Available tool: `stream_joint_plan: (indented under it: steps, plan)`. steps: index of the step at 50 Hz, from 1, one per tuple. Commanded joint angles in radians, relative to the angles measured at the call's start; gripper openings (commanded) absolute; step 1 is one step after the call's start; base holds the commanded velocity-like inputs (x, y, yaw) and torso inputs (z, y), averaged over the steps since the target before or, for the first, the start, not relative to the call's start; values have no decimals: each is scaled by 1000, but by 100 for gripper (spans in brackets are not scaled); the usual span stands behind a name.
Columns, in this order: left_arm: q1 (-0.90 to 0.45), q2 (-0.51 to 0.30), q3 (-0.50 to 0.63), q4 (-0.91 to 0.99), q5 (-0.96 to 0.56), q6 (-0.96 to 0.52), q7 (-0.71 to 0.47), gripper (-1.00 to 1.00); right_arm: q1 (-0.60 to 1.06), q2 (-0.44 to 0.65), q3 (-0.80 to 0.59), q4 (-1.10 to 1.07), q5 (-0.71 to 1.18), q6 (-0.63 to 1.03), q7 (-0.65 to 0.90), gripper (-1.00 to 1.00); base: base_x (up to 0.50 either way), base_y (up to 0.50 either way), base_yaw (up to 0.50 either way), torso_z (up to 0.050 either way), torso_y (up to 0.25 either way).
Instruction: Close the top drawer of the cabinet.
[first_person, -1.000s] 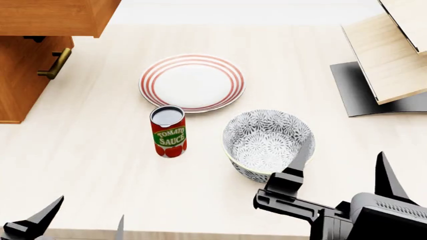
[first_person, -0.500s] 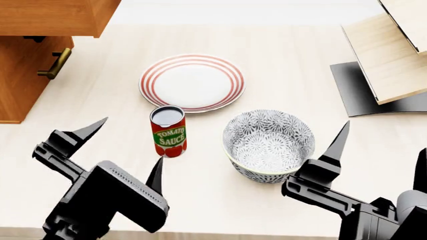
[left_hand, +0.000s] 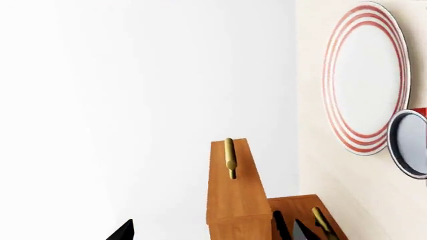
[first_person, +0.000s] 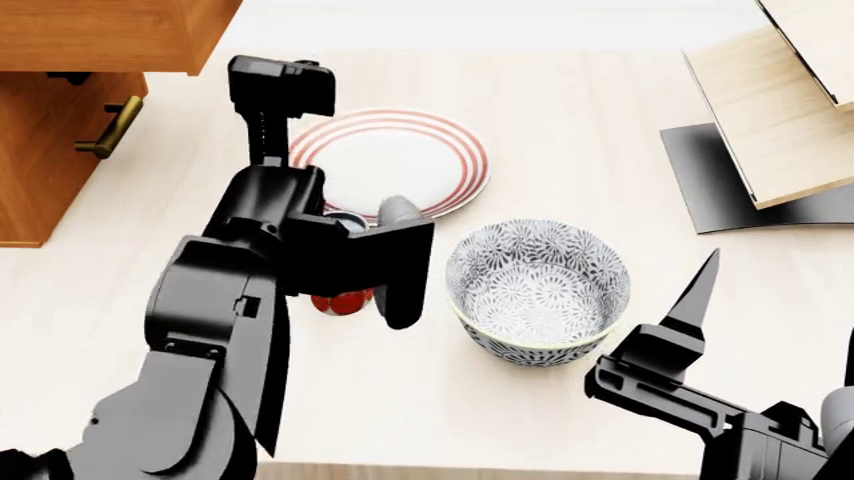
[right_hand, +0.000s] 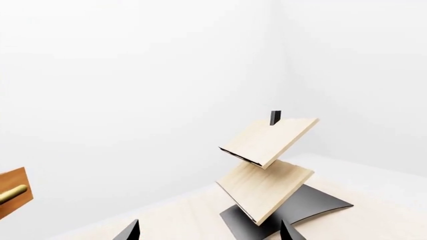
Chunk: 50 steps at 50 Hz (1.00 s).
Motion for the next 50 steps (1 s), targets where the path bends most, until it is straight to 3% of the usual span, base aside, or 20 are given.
stream_joint_plan:
  steps: [1,7,19,27,30,33,35,43,50]
  plan:
    - [-245,79,346,-379,11,-26,38,100,0,15,7,31,25,-25,-15,100,0,0,0,0,0]
    - [-269,79,417,-372,-114,-80,-7,100,13,20,-2,40,28,-21,-10,100,0,0,0,0,0]
    - [-273,79,425,-389,-91,-66,-7,100,25,36,-28,35,24,1,7,100,3,0,0,0,0]
    - [-262,79,417,-379,-93,-74,-35,100,25,46,-35,32,18,-2,18,100,460,0,0,0,0]
    - [-260,79,407,-362,-184,-66,-108,100,25,46,-32,29,22,-1,23,100,268,0,0,0,0]
    - [-277,79,375,-292,-500,-99,-280,100,23,48,-34,30,19,-8,24,100,0,0,0,0,0]
    - [-296,79,384,-274,-634,-121,-356,100,23,51,-35,26,24,-4,28,100,0,0,0,0,0]
    - [-291,79,386,-250,-794,-94,-443,100,18,60,-33,17,39,-10,39,100,0,0,0,0,0]
    - [-277,79,398,-266,-741,-100,-462,100,20,69,-36,20,57,-11,39,100,7,0,0,0,0]
